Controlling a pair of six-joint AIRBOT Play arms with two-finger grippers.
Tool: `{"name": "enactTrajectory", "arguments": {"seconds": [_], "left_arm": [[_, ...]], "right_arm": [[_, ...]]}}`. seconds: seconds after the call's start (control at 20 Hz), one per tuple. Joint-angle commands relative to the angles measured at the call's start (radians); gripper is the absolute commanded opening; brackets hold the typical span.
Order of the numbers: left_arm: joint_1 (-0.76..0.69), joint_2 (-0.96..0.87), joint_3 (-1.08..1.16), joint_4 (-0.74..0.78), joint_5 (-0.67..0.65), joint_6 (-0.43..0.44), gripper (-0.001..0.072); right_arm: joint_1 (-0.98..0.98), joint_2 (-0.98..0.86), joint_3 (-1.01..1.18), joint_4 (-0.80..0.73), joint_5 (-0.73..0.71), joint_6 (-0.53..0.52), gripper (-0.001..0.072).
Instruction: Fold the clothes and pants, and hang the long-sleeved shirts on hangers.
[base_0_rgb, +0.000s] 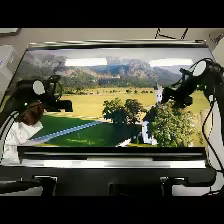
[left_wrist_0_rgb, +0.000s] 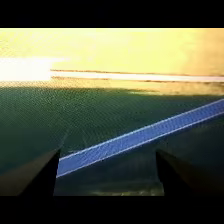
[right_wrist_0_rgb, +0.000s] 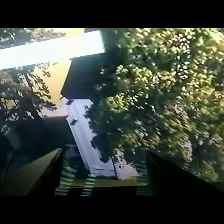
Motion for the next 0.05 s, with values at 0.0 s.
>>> {"name": "enactTrajectory", "arguments": {"seconds": [0.0], "left_arm": [[0.0,-0.001,0.0,0.001,0.002,0.0,0.065]], "right_arm": [[0.001,0.0,0.0,0.0,-0.001,0.0,0.0606]]}}
